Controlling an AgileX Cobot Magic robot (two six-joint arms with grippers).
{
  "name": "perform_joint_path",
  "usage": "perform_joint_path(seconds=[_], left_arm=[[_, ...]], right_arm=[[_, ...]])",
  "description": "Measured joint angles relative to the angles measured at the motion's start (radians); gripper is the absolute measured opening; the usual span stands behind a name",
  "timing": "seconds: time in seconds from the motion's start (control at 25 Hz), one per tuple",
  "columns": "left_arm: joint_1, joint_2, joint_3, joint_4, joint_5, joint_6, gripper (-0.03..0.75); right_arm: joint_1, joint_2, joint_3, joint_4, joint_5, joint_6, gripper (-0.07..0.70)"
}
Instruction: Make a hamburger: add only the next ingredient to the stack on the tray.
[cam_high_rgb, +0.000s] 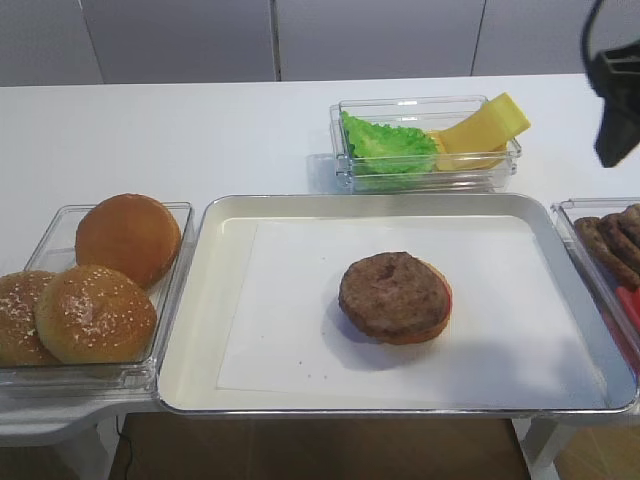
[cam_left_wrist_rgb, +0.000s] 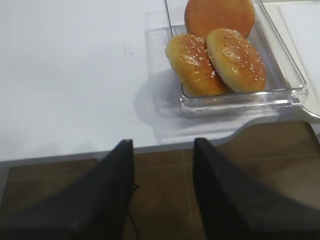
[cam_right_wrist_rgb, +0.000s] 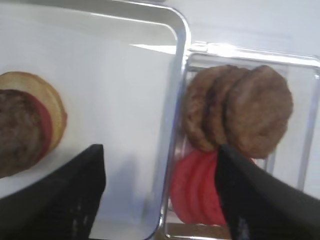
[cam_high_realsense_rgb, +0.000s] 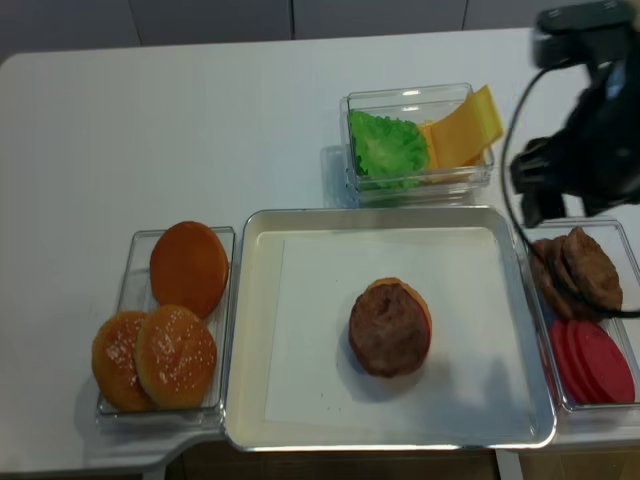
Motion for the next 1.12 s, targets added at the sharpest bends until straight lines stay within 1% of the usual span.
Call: perform_joint_path(seconds=[0.08,0.2,0.4,0.6,0.88,1.12], left_arm=[[0.000,0.000,0.000,0.000,0.000,0.000,0.299],[0.000,0.000,0.000,0.000,0.000,0.000,0.299],[0.000,0.000,0.000,0.000,0.000,0.000,0.299],[0.000,0.000,0.000,0.000,0.000,0.000,0.299],[0.000,0.000,0.000,0.000,0.000,0.000,0.299],[0.000,0.000,0.000,0.000,0.000,0.000,0.299]], right_arm=[[-0.051,-0.059,0.047,0.006,0.004,-0.006,0.512],[-0.090,-0.160,0.137,0.016,0.004,-0.014,0.512],[-0.096,-0.355,0.278,0.055,0.007,-0.017,0.512],[-0.096,-0.570,0.393,0.093,0.034,-0.019,0.512],[-0.096,-0.879,0.479,0.095,0.050,-0.027,0.512],[-0.096,-1.086,0.521,0.102,0.058,-0.091,0.512]])
